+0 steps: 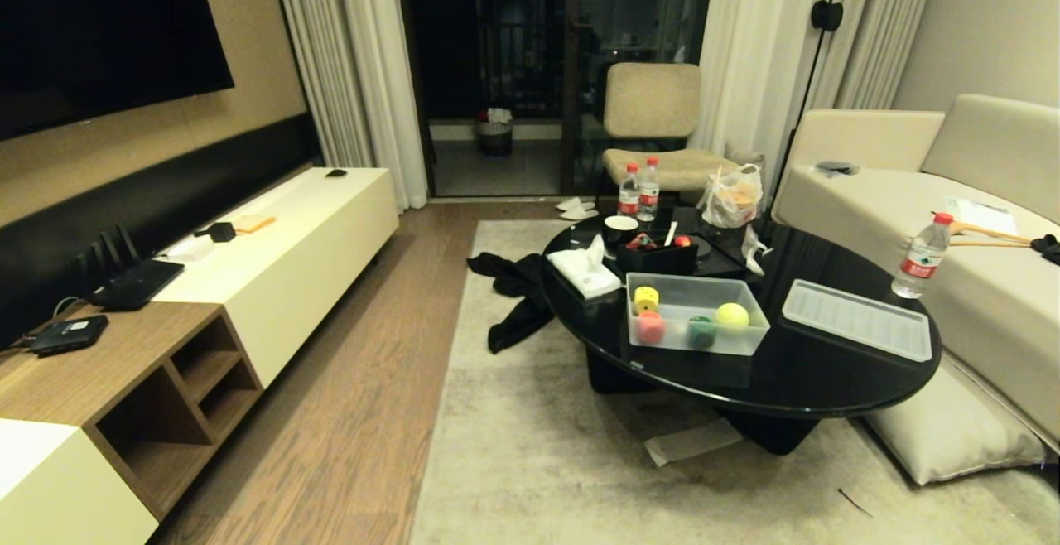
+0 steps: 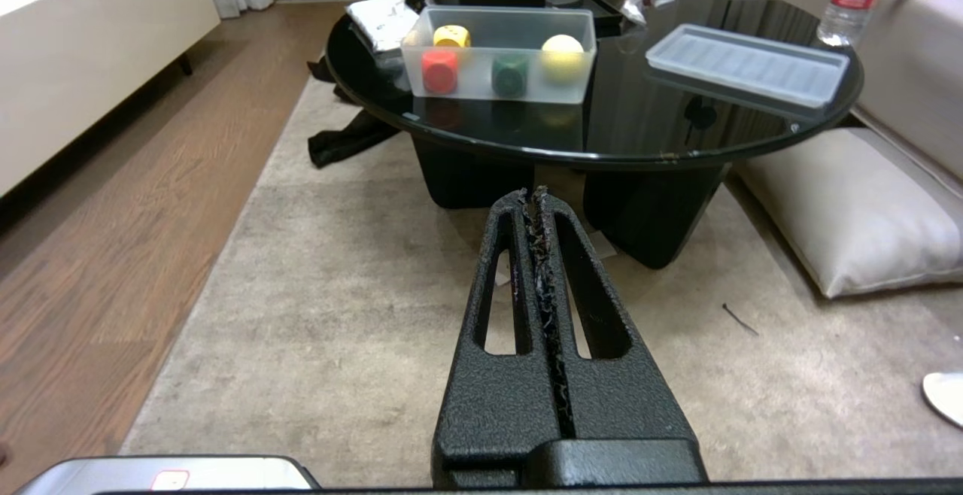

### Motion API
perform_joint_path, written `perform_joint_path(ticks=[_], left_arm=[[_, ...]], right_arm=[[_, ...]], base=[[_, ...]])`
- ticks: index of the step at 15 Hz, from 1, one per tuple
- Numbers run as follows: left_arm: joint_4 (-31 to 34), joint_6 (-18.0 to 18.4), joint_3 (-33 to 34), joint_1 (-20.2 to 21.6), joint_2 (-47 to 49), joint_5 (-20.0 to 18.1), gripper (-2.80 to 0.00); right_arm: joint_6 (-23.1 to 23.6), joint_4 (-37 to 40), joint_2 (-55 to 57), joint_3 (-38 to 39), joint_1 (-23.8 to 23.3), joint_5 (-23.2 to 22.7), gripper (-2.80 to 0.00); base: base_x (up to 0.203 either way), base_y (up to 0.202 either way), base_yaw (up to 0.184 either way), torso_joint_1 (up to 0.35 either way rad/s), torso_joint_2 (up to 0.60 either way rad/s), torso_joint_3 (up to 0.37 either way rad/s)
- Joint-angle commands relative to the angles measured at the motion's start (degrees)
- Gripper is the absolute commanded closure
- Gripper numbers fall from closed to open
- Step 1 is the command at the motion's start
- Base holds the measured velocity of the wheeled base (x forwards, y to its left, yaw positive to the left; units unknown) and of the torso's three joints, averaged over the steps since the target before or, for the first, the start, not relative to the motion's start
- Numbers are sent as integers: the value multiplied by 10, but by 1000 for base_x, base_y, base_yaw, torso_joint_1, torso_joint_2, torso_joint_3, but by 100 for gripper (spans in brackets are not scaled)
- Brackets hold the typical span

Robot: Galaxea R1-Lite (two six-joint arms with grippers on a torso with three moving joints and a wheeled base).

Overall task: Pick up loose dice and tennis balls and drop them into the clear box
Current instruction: Put the ball in the box

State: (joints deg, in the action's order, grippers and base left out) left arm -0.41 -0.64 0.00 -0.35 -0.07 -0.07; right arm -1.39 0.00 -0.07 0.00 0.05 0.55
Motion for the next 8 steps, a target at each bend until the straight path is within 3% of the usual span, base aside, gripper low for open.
perform_joint_path(ticks=[1,8], left_arm=[[0,-1,1,0,1,0,0],[0,0,1,0,1,0,0]], right_arm=[[0,0,1,1,0,0,0],[0,0,1,1,1,0,0]], base=[[0,0,0,0,0,0],[0,0,0,0,0,0]])
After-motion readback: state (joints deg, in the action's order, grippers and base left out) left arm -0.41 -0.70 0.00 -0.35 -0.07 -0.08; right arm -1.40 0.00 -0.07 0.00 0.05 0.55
